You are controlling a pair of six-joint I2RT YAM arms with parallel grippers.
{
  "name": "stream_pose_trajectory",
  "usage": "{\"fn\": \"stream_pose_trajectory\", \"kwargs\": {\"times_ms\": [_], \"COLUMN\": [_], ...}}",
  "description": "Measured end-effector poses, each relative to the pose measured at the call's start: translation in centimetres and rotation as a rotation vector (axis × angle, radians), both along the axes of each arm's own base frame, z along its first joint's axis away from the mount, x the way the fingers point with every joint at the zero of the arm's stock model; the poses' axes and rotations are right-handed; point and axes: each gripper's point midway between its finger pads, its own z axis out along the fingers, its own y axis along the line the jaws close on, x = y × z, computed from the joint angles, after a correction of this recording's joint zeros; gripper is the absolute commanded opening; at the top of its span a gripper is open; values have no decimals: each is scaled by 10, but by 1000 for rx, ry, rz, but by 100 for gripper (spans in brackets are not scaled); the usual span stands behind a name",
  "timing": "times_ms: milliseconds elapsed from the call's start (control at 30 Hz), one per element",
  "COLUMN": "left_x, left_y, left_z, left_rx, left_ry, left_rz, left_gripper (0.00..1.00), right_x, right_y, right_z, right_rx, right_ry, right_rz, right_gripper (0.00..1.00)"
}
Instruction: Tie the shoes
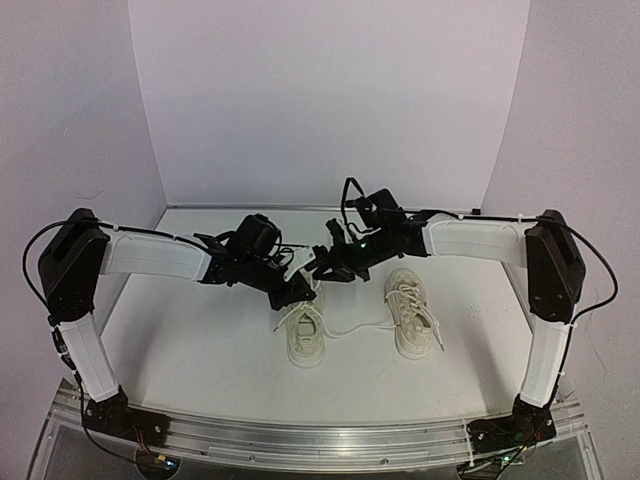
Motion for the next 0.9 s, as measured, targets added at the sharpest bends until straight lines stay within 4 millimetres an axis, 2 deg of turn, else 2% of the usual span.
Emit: {"fn": "stream_pose_trajectory", "kwargs": {"times_ms": [200, 267, 400, 500, 667, 900], "left_x": [2, 2, 1, 0, -1, -3], "left_y": [1, 1, 2, 3, 1, -1], "left_z": [-1, 0, -4, -6, -4, -3], "left_rx": [4, 2, 3, 7, -4, -17], "left_ry": [-6, -7, -5, -1, -1, 4], "left_rz": [11, 12, 12, 11, 3, -12], "left_gripper": [0, 0, 0, 0, 0, 0], "right_x": [3, 3, 5, 2, -14, -27], "right_y": [-11, -29, -69, -87, -102, -115], "right_z": [1, 2, 11, 10, -8, -52], "right_rx": [-2, -14, -68, -152, -348, -560], "right_ry": [4, 12, -15, -66, -134, -134], "right_rz": [-16, -36, -56, -18, 118, 259], "right_gripper": [34, 41, 46, 48, 46, 38]}}
